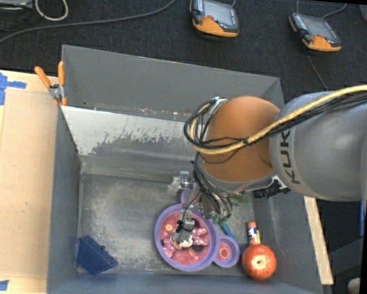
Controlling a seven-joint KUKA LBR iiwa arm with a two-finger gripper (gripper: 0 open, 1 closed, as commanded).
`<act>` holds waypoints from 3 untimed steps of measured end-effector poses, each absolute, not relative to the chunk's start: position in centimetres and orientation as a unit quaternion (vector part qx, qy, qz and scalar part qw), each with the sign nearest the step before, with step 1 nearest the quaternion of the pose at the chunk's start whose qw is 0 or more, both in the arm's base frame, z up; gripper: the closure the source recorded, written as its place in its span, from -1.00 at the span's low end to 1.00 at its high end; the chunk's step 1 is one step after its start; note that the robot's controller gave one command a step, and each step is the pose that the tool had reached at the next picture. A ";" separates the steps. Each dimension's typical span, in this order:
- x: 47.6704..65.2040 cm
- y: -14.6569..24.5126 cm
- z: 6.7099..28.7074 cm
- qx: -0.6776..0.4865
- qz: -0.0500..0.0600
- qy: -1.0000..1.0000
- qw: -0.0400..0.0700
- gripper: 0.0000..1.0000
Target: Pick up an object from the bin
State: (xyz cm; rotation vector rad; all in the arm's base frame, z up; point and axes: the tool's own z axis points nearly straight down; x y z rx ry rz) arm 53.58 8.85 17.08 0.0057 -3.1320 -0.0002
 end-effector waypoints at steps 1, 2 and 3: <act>53.8 8.8 17.5 0.000 0.000 -1.000 0.001 -1.00; 56.3 8.3 11.7 0.074 -0.001 -0.997 0.000 -1.00; 58.6 8.6 6.8 0.184 -0.001 -0.983 -0.002 -1.00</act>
Offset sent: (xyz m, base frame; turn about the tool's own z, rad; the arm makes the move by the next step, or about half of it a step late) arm 0.0450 -0.0117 -0.1008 -0.2573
